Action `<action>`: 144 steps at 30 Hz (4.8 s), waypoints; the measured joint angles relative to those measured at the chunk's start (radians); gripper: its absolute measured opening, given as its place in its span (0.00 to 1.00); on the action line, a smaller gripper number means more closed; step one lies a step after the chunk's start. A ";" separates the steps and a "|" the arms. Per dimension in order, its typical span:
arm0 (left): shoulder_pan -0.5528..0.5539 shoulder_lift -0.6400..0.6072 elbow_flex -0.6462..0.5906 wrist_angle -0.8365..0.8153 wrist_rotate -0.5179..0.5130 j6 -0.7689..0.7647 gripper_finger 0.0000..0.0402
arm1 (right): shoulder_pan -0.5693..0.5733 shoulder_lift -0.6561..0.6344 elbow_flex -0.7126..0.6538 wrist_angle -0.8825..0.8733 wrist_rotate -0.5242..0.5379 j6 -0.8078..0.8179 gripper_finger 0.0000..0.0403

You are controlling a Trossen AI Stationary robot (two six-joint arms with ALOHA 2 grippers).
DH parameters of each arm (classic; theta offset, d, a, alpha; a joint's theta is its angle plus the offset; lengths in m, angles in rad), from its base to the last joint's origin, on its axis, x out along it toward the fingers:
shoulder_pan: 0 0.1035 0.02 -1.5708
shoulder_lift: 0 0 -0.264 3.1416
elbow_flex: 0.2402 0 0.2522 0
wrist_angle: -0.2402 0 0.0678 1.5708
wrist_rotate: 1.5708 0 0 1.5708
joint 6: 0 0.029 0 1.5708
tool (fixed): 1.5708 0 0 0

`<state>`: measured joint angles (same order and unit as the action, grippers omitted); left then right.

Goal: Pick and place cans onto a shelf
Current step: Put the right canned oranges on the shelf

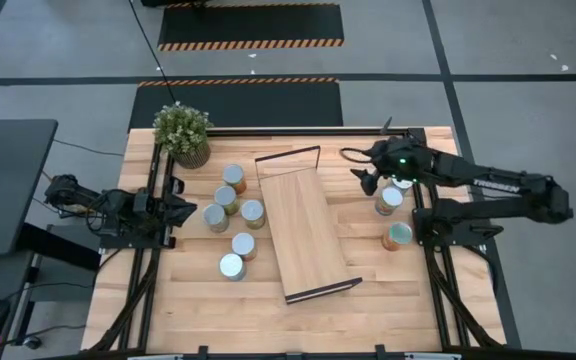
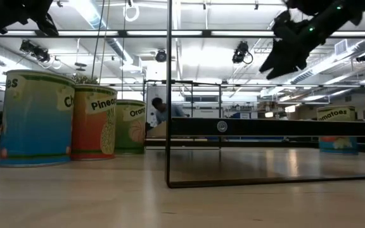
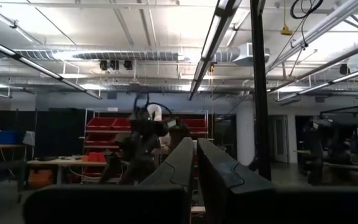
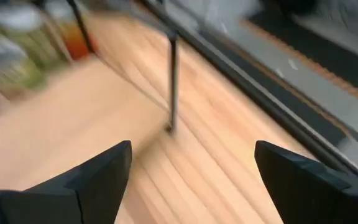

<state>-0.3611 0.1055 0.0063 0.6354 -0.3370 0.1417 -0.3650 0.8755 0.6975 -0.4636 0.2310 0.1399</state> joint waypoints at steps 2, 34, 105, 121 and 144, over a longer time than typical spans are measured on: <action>0.000 0.000 0.000 0.000 0.000 0.000 0.07 | 0.019 0.062 0.056 -0.113 0.041 0.030 0.86; 0.000 0.000 0.000 0.001 -0.055 0.027 0.07 | -0.463 0.413 0.345 -0.784 -0.151 0.130 0.97; 0.000 0.000 0.000 -0.003 -0.070 0.028 0.07 | -0.019 0.514 0.403 -0.759 -0.095 0.129 0.79; 0.000 0.000 0.000 -0.003 -0.071 0.028 0.07 | 0.223 0.514 0.441 -0.753 -0.094 0.287 0.79; 0.000 0.000 0.000 0.007 -0.089 0.028 0.07 | 0.486 0.671 0.693 -0.821 -0.091 0.384 0.79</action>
<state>-0.3611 0.1051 0.0066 0.6429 -0.4263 0.1695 0.1214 1.5463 1.3905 -1.2844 0.1405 0.5240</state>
